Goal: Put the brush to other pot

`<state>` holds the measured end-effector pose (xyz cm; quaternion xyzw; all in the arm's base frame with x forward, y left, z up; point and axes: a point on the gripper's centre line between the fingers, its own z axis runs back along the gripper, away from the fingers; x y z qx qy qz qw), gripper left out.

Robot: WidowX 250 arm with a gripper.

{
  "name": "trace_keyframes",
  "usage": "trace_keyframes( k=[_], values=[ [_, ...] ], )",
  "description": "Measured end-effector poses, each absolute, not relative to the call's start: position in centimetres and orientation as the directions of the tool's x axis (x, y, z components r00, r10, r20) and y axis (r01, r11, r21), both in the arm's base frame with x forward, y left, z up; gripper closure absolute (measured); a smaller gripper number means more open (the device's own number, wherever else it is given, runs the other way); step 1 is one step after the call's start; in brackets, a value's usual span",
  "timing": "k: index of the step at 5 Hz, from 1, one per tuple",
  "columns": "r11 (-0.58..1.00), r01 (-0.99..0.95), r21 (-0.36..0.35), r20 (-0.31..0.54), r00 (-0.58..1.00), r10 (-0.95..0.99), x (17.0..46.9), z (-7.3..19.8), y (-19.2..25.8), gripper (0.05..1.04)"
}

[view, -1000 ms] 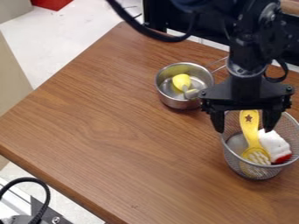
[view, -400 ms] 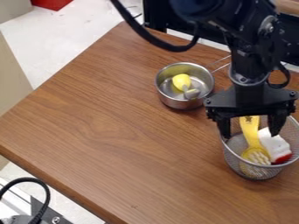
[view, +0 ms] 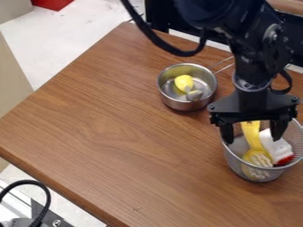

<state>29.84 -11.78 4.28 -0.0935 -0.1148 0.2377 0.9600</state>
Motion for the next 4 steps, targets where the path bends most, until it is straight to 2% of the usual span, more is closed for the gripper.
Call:
trace_keyframes(
  k=[2, 4],
  values=[
    [0.845, -0.455, -0.280, 0.193, 0.836, 0.514, 30.4, 3.8, -12.1, 0.084],
    [0.847, -0.457, -0.271, 0.198, 0.835, 0.513, 30.5, 2.8, -12.5, 0.084]
  ],
)
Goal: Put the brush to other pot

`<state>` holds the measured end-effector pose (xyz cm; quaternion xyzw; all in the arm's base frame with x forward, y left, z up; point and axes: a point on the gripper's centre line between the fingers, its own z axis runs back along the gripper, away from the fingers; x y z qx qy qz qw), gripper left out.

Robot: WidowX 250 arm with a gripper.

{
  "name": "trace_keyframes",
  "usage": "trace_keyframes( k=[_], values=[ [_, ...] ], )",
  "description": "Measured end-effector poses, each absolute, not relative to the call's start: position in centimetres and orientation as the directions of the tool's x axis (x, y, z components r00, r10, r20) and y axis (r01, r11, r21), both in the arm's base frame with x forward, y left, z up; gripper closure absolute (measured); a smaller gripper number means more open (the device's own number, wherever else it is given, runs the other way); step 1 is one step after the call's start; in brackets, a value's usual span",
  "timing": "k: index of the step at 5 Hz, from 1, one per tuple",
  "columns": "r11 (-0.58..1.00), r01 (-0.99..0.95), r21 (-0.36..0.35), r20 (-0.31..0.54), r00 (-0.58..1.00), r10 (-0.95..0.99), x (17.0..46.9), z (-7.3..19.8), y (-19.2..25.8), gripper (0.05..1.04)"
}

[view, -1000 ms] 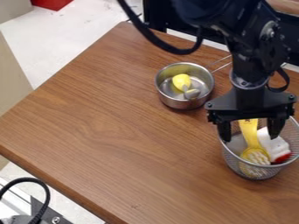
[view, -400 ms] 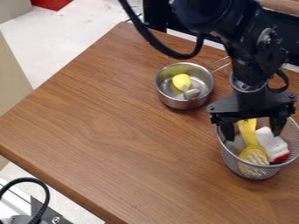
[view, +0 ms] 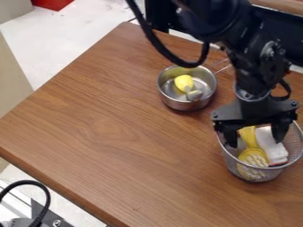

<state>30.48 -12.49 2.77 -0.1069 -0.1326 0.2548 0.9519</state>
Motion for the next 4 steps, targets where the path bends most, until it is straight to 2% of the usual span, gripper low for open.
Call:
trace_keyframes(
  k=[1, 3, 4],
  values=[
    [0.850, -0.451, -0.274, 0.211, 0.834, 0.510, 30.60, 2.68, -12.79, 0.129],
    [0.845, -0.458, -0.276, 0.210, 0.829, 0.518, 30.20, 2.26, -12.61, 0.667],
    [0.849, -0.451, -0.277, 0.226, 0.828, 0.514, 30.31, 2.31, -12.60, 0.877]
  ],
)
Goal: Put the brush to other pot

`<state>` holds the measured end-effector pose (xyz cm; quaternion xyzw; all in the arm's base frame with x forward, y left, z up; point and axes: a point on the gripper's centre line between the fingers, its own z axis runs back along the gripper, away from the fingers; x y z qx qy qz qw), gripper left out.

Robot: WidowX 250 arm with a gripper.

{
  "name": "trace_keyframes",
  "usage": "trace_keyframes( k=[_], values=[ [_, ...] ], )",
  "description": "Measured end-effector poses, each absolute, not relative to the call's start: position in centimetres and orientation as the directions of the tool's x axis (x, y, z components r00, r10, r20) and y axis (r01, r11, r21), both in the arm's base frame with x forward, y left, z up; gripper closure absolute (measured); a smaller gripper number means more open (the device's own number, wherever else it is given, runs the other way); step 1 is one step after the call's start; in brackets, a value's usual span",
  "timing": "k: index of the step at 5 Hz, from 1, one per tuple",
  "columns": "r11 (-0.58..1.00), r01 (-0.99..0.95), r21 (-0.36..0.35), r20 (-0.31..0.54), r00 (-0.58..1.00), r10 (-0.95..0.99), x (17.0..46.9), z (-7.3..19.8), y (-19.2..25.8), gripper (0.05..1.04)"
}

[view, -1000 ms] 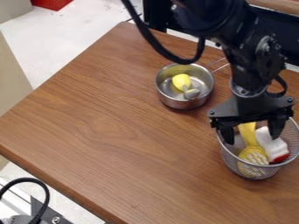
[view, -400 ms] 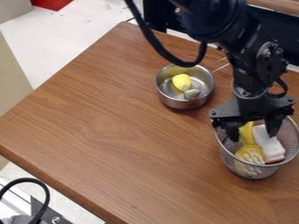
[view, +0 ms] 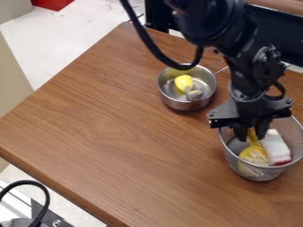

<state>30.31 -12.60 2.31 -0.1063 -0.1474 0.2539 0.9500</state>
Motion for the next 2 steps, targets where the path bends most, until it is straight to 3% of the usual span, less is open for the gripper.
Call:
trace_keyframes(
  k=[1, 2],
  values=[
    [0.837, -0.464, -0.290, 0.216, 0.821, 0.529, 30.06, 2.45, -12.62, 0.991],
    [0.843, -0.457, -0.283, 0.193, 0.834, 0.516, 29.41, 2.83, -12.02, 1.024]
  ],
)
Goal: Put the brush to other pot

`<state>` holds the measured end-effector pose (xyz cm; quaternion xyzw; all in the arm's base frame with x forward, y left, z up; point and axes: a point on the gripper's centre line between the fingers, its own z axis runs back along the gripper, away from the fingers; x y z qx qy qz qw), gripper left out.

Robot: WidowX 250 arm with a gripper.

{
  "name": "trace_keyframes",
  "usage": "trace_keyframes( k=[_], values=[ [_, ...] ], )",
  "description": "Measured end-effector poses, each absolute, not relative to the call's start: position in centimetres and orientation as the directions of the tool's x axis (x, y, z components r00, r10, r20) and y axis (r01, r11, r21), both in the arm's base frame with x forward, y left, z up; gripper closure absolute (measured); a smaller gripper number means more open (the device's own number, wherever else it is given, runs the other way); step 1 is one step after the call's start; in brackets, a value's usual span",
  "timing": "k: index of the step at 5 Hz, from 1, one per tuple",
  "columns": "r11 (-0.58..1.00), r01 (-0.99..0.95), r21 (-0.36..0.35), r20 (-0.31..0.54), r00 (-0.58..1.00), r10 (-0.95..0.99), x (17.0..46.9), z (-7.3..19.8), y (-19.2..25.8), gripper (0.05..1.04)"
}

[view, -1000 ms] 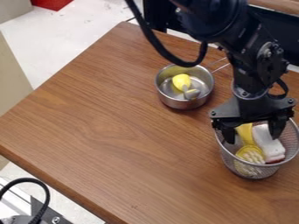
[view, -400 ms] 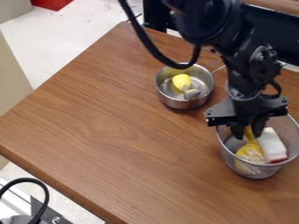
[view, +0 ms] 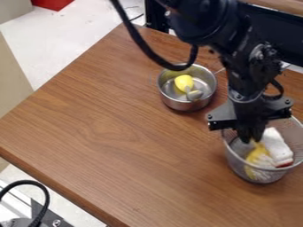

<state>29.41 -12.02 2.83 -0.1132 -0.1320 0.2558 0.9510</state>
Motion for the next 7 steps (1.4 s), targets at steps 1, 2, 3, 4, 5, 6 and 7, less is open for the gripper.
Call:
trace_keyframes(
  k=[1, 2, 3, 4, 5, 6, 7],
  values=[
    [0.855, -0.446, -0.265, 0.186, 0.846, 0.499, 28.7, 3.3, -11.5, 1.027],
    [0.848, -0.460, -0.262, 0.253, 0.816, 0.521, 28.8, 4.3, -11.1, 1.028],
    [0.838, -0.477, -0.267, 0.321, 0.776, 0.543, 28.8, 4.0, -11.2, 1.029],
    [0.859, -0.430, -0.278, 0.389, 0.767, 0.510, 29.1, 4.0, -11.5, 1.029],
    [0.842, -0.432, -0.324, 0.390, 0.749, 0.535, 29.2, 5.3, -11.7, 1.029],
    [0.817, -0.440, -0.372, 0.403, 0.717, 0.569, 29.0, 7.4, -11.6, 1.029],
    [0.797, -0.458, -0.394, 0.393, 0.699, 0.597, 28.3, 9.2, -11.5, 1.029]
  ],
)
